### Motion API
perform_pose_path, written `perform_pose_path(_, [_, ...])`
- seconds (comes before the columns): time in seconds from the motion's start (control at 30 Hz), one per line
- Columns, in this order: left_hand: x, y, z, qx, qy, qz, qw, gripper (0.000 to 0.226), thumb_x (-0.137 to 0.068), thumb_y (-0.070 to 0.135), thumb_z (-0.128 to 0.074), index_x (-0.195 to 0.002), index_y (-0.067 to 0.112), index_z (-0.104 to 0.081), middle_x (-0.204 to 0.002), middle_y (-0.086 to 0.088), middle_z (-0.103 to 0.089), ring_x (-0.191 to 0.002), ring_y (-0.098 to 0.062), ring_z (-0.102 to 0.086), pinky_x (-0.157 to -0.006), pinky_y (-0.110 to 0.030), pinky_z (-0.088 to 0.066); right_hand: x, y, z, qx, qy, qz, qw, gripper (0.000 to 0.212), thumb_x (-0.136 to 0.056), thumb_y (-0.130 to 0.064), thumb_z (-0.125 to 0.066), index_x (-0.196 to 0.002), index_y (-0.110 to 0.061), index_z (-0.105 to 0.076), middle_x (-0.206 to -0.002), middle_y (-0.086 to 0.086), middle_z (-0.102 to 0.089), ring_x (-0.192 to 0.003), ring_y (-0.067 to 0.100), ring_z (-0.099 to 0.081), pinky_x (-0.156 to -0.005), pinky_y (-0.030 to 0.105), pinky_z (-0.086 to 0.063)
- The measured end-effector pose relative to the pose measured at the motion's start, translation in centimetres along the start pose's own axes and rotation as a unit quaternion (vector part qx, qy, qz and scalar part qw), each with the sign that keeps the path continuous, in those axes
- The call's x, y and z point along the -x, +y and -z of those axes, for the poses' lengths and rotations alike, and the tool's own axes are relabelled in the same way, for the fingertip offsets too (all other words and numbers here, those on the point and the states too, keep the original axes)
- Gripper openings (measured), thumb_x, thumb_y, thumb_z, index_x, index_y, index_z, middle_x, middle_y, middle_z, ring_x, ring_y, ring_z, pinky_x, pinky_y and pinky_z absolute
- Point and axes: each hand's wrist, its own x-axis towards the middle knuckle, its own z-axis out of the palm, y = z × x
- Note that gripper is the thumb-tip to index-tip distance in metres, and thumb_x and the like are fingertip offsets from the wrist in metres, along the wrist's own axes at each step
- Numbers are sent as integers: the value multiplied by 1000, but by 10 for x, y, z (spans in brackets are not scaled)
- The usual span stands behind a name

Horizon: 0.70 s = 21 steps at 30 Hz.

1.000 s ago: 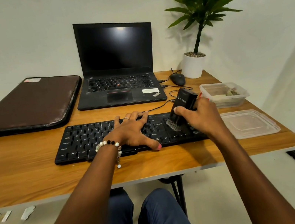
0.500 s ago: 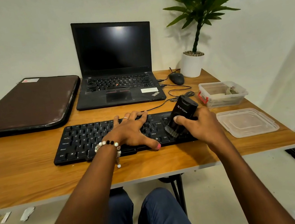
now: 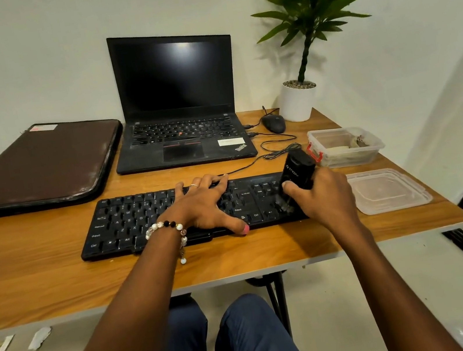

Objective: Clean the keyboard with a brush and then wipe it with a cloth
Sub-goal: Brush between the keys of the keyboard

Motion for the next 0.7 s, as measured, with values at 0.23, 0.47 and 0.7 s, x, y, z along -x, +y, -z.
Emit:
perform_pose_path(0.23, [0, 0, 0, -4, -1, 4, 1000, 135, -43, 87, -53, -153, 32, 2, -158, 7, -5, -146, -25, -1, -114, -59, 11, 1, -22, -12, -29, -7, 34, 999, 37, -86, -47, -62, -93, -11, -68, -79, 1, -62, -77, 17, -60, -61, 29, -48])
perform_pose_path(0.47, [-2, -3, -2, -1, 3, 2, 1000, 139, -38, 91, -51, -153, 33, 2, -159, 7, -3, -146, -26, 2, -113, -59, 12, -3, -6, 13, -6, -106, 16, 994, 37, -83, -46, -65, -105, -16, -65, -89, 2, -64, -84, 19, -60, -66, 32, -50])
perform_pose_path(0.7, [1, -2, -2, -9, 12, -6, 1000, 138, -39, 92, -48, -153, 31, 1, -158, 9, -5, -146, -23, -1, -114, -58, 11, -4, 3, 1, -55, -14, 14, 998, 43, -85, -48, -63, -104, -10, -68, -92, 7, -70, -81, 19, -61, -58, 26, -41])
